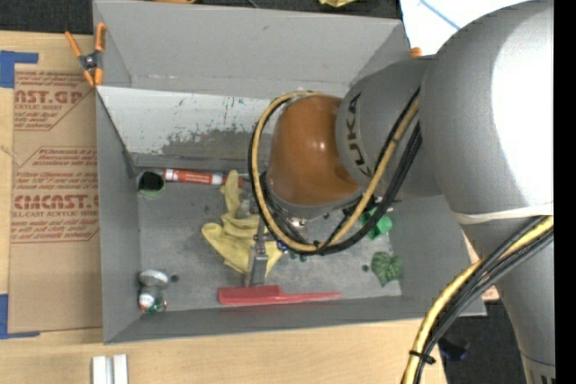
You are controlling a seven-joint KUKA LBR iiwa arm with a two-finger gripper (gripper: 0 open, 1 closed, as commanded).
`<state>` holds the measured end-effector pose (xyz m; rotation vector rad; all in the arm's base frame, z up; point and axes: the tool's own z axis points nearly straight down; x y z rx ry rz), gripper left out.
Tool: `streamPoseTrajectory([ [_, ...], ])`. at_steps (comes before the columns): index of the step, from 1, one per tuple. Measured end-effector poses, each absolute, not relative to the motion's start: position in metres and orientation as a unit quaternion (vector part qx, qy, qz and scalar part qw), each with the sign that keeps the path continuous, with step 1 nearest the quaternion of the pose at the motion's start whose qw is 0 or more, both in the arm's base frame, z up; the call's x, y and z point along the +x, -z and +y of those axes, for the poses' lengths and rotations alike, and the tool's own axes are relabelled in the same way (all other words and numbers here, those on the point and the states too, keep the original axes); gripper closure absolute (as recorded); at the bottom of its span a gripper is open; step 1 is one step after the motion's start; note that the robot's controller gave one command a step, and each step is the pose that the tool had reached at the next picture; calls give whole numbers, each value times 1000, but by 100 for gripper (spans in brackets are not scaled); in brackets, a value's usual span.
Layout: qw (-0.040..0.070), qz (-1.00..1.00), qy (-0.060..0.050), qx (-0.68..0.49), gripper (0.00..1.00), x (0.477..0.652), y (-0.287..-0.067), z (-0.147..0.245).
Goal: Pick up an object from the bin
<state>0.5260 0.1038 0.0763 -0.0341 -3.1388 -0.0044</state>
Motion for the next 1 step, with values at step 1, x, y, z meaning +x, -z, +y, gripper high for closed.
streamPoseTrajectory([
  [1, -8, -1000, 3, -13, 0, 520, -70, 147],
])
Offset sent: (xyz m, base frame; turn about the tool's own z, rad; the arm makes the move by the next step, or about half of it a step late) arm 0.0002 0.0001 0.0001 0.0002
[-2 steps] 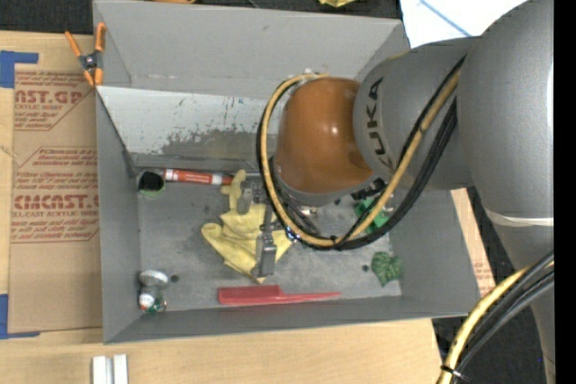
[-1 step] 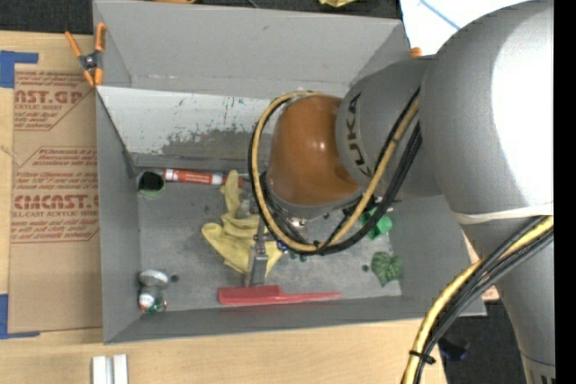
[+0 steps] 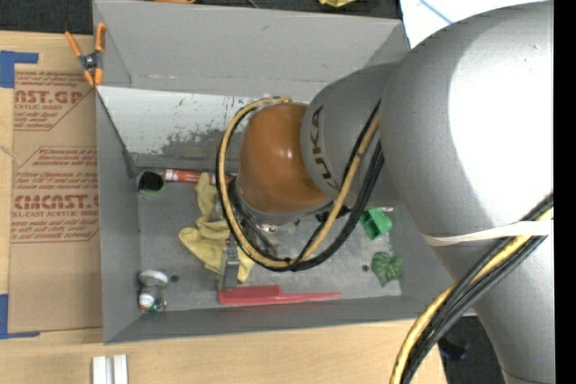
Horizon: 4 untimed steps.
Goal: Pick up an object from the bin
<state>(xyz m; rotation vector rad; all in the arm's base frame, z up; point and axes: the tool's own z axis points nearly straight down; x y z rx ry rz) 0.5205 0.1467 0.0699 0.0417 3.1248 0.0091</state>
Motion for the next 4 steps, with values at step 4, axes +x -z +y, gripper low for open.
streamPoseTrajectory([
  [4, 0, 1000, -2, 11, 100, 526, -122, 104],
])
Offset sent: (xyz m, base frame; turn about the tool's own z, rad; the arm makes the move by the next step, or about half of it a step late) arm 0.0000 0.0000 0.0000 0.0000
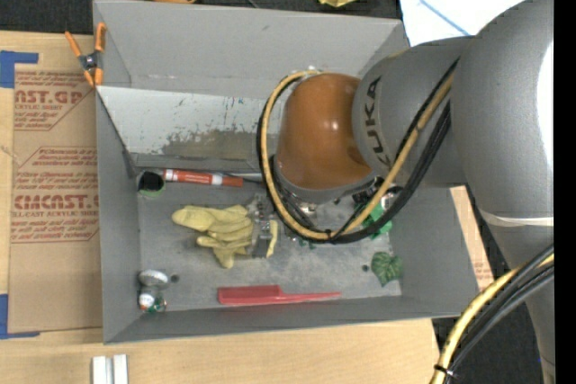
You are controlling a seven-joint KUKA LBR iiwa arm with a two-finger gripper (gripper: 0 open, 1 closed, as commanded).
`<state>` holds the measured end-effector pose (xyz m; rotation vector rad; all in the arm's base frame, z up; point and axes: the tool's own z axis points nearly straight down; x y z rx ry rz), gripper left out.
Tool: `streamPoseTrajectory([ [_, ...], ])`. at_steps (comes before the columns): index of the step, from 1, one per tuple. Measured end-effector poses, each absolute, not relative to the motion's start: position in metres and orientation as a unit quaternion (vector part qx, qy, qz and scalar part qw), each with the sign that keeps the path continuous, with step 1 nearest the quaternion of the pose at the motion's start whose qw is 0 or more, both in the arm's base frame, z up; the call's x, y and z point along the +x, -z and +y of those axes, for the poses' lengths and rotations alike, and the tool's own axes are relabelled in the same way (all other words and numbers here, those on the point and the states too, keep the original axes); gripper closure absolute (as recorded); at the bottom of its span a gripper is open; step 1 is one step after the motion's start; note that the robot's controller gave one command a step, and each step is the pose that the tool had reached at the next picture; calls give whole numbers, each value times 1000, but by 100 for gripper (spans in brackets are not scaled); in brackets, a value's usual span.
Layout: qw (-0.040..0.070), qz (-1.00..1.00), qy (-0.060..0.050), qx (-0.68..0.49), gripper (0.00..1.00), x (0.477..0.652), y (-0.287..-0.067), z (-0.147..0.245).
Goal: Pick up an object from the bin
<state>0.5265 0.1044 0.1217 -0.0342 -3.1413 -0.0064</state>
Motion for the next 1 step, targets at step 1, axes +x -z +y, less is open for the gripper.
streamPoseTrajectory([
  [1, 5, -1000, 1, -11, 100, 524, -146, 104],
])
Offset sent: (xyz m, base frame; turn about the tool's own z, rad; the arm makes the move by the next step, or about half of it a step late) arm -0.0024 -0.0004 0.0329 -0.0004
